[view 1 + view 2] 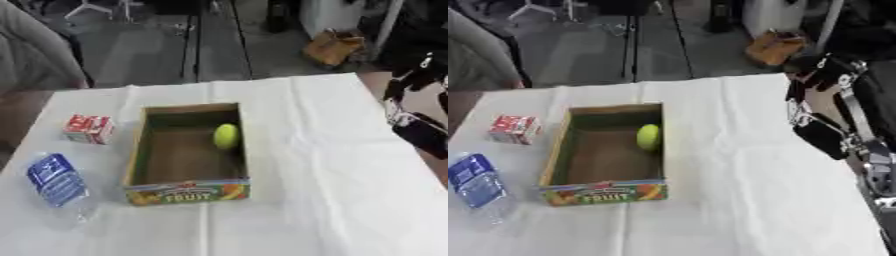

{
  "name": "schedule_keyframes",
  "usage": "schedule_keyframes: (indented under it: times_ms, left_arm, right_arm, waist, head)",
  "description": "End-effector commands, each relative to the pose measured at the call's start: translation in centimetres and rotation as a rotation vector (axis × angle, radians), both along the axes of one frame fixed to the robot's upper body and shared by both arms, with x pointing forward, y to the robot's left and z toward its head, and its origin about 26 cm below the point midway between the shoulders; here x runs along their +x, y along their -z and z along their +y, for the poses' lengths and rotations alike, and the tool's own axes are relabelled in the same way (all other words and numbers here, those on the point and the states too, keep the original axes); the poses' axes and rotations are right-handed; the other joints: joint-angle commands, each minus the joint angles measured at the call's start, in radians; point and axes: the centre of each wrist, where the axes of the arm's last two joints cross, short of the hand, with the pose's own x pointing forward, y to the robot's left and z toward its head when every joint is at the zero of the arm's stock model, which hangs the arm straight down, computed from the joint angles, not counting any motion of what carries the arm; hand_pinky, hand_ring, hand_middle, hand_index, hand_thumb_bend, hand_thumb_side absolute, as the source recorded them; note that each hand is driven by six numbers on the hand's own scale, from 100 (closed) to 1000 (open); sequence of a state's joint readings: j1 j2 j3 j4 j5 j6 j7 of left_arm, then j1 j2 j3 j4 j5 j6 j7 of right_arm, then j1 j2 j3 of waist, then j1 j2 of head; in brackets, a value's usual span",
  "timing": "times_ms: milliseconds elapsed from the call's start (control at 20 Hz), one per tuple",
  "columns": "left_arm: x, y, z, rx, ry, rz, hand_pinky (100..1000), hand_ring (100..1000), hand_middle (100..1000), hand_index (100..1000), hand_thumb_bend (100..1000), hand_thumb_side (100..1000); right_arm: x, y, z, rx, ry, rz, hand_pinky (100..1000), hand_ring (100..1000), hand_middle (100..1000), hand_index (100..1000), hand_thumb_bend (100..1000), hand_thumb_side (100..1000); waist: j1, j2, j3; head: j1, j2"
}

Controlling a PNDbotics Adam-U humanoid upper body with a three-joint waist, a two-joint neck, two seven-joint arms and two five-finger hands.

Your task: Pick up objects on the table and place them in the box.

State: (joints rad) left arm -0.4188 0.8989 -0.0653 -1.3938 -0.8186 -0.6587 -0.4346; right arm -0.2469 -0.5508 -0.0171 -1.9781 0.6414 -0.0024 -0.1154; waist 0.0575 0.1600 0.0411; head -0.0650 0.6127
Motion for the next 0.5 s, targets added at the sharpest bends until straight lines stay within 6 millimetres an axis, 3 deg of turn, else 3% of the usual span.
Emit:
schedule_keyframes:
  times_ms: [50,300,500]
  left_arm:
    - [0.6,-1.3,1.2,0.074,-0.016,0.056,951,885,848,963,1000,445]
    - [2.0,-1.5,0.4,0.081,0.030,0.013,974,885,872,983,1000,409]
    - [2.5,-0.2,0.5,0.039,0.071,-0.012,934,896,888,985,1000,391]
  right_arm:
    - [-0.2,-1.3,0.0,-0.035,-0.016,-0.033,528,560,590,774,100,140]
    - [-0.2,-1.3,0.1,-0.037,-0.026,-0.033,527,559,589,775,100,151]
    - [-0.2,-1.3,0.2,-0.036,-0.032,-0.034,526,558,588,776,100,162]
  waist:
    - [0.001,-0.013,-0.004]
    - [0.006,-0.008,-0.014]
    - [0.009,-0.003,-0.019]
  head:
    - [0.006,-0.001]
    - [0.006,-0.005]
    - [0.004,-0.008]
